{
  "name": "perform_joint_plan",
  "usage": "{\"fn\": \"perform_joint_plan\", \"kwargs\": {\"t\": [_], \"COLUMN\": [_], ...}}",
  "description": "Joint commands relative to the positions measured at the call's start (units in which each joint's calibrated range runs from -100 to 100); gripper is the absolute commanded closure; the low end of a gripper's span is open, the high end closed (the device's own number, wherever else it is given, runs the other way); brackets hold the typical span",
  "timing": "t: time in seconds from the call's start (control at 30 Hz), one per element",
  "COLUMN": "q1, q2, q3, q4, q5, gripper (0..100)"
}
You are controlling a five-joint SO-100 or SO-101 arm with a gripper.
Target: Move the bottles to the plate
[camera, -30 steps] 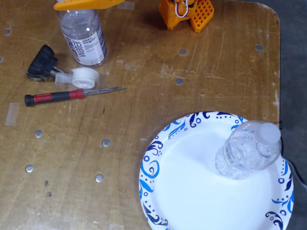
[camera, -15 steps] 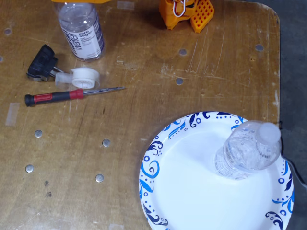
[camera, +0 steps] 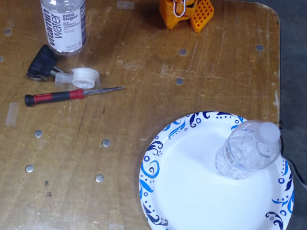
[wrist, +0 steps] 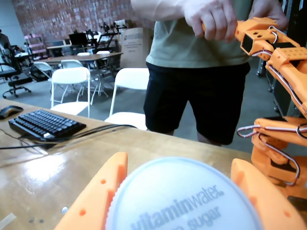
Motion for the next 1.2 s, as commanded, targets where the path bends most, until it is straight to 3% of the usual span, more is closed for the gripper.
{"fn": "perform_joint_plan", "kwargs": {"t": [0.0, 0.67, 0.9, 1.17], "q1": [-5.73, -49.72, -60.61, -66.43], "q2": [3.62, 49.06, 62.38, 69.21], "q3": [-9.35, -53.94, -65.74, -69.08], "q4": [-0.14, -1.18, -1.18, -1.18], "q5": [-0.52, -0.47, 2.72, 3.60], "gripper": [99, 99, 99, 99]}}
